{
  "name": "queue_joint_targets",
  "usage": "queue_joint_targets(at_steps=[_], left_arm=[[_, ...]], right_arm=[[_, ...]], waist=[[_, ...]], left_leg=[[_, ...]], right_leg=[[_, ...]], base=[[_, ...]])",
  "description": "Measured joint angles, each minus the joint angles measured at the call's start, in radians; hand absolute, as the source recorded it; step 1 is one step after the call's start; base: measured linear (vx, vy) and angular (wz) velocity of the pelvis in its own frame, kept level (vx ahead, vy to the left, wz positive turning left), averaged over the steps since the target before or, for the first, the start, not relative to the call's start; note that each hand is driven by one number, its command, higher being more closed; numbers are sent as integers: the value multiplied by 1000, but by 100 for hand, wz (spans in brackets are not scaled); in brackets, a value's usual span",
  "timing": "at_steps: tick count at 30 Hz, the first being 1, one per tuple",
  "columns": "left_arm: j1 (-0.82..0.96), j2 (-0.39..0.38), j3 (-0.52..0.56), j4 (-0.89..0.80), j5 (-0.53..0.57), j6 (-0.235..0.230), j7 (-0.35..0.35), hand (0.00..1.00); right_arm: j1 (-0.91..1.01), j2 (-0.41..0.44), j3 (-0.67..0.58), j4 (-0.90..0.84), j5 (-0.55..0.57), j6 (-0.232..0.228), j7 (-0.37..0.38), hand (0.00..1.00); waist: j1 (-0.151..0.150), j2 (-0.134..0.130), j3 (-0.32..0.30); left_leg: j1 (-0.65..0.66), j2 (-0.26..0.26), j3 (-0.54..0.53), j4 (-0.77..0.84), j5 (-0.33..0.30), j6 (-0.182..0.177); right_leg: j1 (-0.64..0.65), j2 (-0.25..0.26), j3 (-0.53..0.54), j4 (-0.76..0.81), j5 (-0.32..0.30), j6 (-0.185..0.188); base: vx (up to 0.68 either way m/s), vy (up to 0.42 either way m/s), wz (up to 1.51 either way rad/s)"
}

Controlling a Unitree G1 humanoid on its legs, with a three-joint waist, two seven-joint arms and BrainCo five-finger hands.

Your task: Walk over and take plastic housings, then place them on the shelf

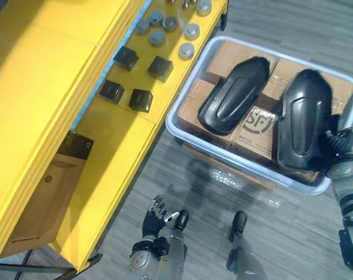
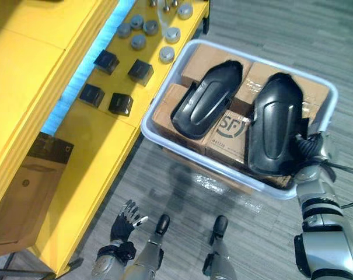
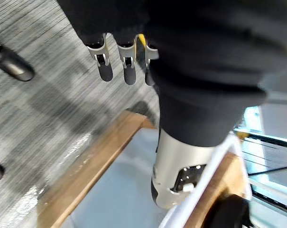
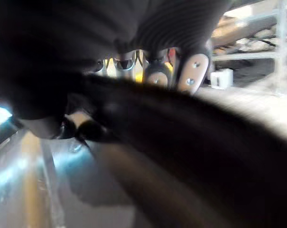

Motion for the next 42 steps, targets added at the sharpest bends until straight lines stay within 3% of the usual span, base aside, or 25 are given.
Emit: queue_joint_targets(at_steps=[5, 7, 9, 13, 18, 25, 34, 42], left_arm=[[54, 70, 23, -98, -21, 1, -36, 0], [57, 96, 21, -113, -39, 2, -59, 0], [47, 98, 10, -114, -40, 6, -72, 0], [-22, 100, -39, -114, -51, 15, -82, 0], [-171, 99, -123, -108, -136, 24, -87, 0], [-248, 82, -224, -29, -204, 31, -83, 0], [-362, 76, -318, 17, -242, 37, -43, 0], [-461, 114, -353, 47, -317, 27, 17, 0]], right_arm=[[100, 12, -12, -170, -91, -2, 0, 100], [124, 42, -12, -212, -123, -3, 3, 100], [174, 52, -12, -262, -160, -7, 13, 100], [261, 89, -13, -371, -211, -10, 35, 100], [302, 140, -11, -533, -274, -15, 41, 100], [423, 234, -1, -765, -297, -49, 36, 100], [497, 323, 170, -819, -316, -77, 36, 100], [487, 299, 237, -781, -314, -73, 21, 100]], waist=[[-5, -63, -63], [-22, -103, -119], [-26, -118, -159], [-50, -119, -243], [-62, -126, -296], [-87, -158, -384], [-91, -160, -422], [-70, -160, -425]], left_leg=[[110, 17, 22, -59, 0, 1], [159, 29, 32, -101, 5, 7], [203, 36, 42, -130, 6, 8], [281, 43, 50, -172, 6, 8], [329, 48, 74, -188, 6, 8], [382, 64, 107, -209, 2, 8], [396, 73, 114, -213, 2, 8], [396, 67, 90, -211, 3, 8]], right_leg=[[100, 13, 11, -54, 0, 1], [138, 21, 12, -87, 1, 2], [173, 25, 17, -104, 2, 2], [244, 28, 17, -134, 1, 3], [271, 30, 40, -134, -1, 5], [304, 44, 70, -135, -12, 16], [313, 53, 77, -135, -10, 14], [331, 47, 54, -136, -4, 4]], base=[[62, -50, -11], [76, -62, -10], [103, -43, -11], [122, -19, -4], [23, -9, -14], [-24, -27, -14], [-12, -13, -3], [23, -13, 10]])
